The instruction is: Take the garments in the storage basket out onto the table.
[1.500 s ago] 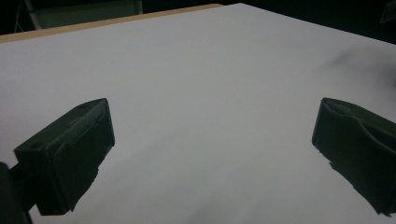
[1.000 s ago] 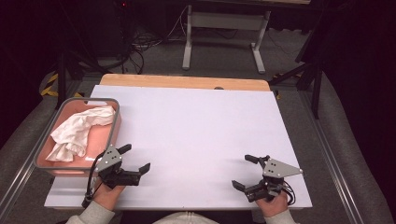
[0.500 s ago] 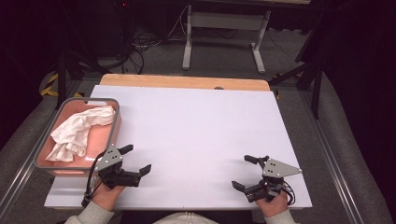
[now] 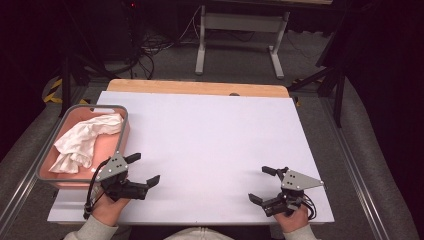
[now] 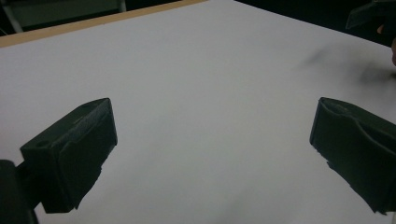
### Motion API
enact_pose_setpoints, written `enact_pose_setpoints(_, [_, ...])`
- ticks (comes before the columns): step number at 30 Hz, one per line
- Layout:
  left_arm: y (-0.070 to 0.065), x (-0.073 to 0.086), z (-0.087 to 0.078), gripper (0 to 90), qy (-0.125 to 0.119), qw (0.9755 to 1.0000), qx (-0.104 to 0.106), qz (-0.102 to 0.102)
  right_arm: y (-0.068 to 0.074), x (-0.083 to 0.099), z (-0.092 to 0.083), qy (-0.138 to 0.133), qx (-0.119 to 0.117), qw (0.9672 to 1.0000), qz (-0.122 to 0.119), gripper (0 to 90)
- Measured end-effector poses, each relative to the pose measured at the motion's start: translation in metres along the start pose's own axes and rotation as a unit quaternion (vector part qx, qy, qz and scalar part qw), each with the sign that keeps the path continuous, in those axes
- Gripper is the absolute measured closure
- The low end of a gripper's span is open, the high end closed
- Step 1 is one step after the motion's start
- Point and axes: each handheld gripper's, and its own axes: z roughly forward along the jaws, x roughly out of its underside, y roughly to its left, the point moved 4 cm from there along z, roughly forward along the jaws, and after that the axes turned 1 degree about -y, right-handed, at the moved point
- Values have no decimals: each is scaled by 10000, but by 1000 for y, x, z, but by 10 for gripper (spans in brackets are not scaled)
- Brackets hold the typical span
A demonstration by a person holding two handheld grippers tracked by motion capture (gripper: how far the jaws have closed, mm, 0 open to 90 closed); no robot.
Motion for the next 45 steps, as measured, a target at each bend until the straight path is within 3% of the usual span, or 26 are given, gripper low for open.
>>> enact_pose_setpoints(7, [-1,-13,-8,19,40,9999,106,-11,1,0,1,7,6,10000,-13,9])
enact_pose_setpoints(13, [5,-19,-15,16,141,9999,-43,-8,1,1,1,35,-1,10000,-6,9])
enact_pose_setpoints(25, [12,-38,-28,20,319,9988,-209,320,0,1,2,51,-4,10000,4,9])
enact_pose_setpoints(36, [21,-51,-37,18,485,9979,-193,395,0,2,4,80,-16,10000,28,9])
enact_pose_setpoints(45, [29,-66,-42,18,710,9951,-303,617,0,3,4,85,-25,10000,38,8])
